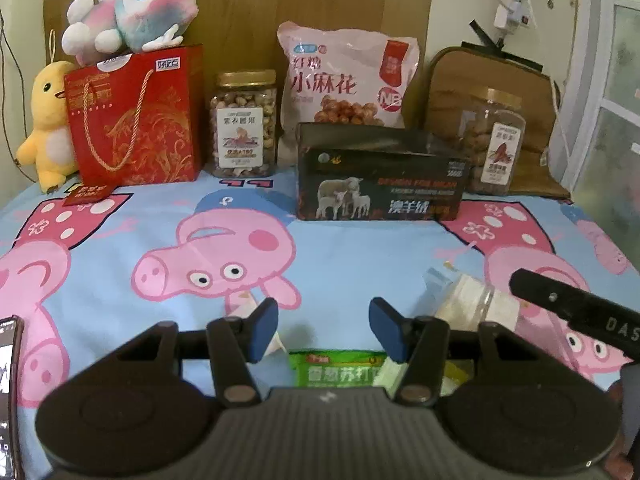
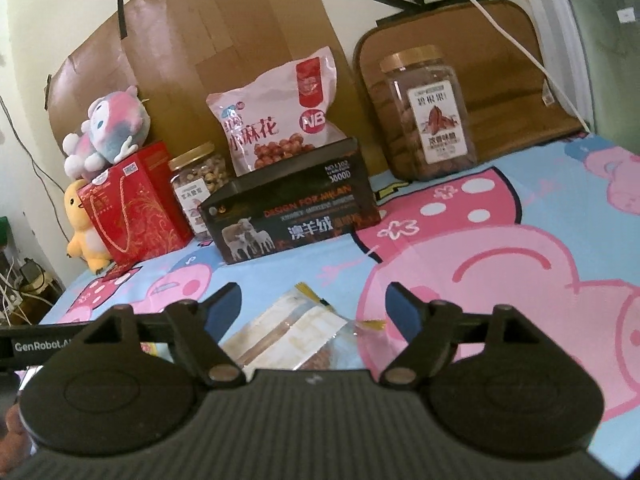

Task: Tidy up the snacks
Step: 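Move the left gripper toward the white cup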

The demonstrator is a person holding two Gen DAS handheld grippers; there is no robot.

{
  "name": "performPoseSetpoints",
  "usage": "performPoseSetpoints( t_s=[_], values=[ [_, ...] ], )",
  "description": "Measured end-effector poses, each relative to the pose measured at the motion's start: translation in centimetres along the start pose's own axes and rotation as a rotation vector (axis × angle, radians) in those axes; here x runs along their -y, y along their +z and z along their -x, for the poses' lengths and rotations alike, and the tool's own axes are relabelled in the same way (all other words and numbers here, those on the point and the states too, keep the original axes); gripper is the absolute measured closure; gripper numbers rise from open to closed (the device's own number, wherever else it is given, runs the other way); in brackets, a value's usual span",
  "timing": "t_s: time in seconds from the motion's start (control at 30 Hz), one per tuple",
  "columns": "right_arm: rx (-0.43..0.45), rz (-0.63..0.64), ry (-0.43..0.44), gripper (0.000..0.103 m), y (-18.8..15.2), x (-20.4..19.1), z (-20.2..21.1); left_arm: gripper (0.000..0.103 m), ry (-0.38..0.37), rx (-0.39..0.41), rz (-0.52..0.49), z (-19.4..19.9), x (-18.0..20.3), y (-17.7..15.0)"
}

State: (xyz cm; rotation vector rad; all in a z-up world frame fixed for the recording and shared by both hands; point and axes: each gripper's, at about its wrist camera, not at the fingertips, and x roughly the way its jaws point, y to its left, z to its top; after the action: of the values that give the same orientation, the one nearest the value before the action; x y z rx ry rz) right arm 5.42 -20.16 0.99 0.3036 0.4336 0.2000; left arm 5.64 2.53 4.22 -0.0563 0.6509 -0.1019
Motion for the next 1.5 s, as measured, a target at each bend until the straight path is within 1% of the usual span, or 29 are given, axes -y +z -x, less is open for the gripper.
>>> performPoseSetpoints(
  t_s=[0.27, 0.5, 0.67, 0.93, 1.5],
  values=[
    [0.005, -0.019, -0.01, 0.021, -0.3, 0.4, 0.1, 0.051, 0.034, -0.019, 0.003, -0.6, -0.4, -0.4],
    [0.0, 0.002, 0.006, 0.021, -0.4, -0.1, 0.0, 0.051, 0.051, -0.02, 0.004, -0.7, -1.0, -0.6],
    [0.009, 0.04, 0.017, 0.021, -0.5, -0.9, 0.1, 0.051, 0.065, -0.016, 0.006, -0.8, -1.4, -0.8],
    [0.035, 0.108, 0.029, 0.022, -0.8, -2.2, 0.4, 0.051, 0.067, -0.011, 0.005, -0.8, -1.8, -0.9],
    [0.038, 0.114, 0.025, 0.022, -0.9, -2.5, 0.3, 0.051, 0.067, -0.002, -0.007, -0.8, -1.8, -1.1]
  ],
)
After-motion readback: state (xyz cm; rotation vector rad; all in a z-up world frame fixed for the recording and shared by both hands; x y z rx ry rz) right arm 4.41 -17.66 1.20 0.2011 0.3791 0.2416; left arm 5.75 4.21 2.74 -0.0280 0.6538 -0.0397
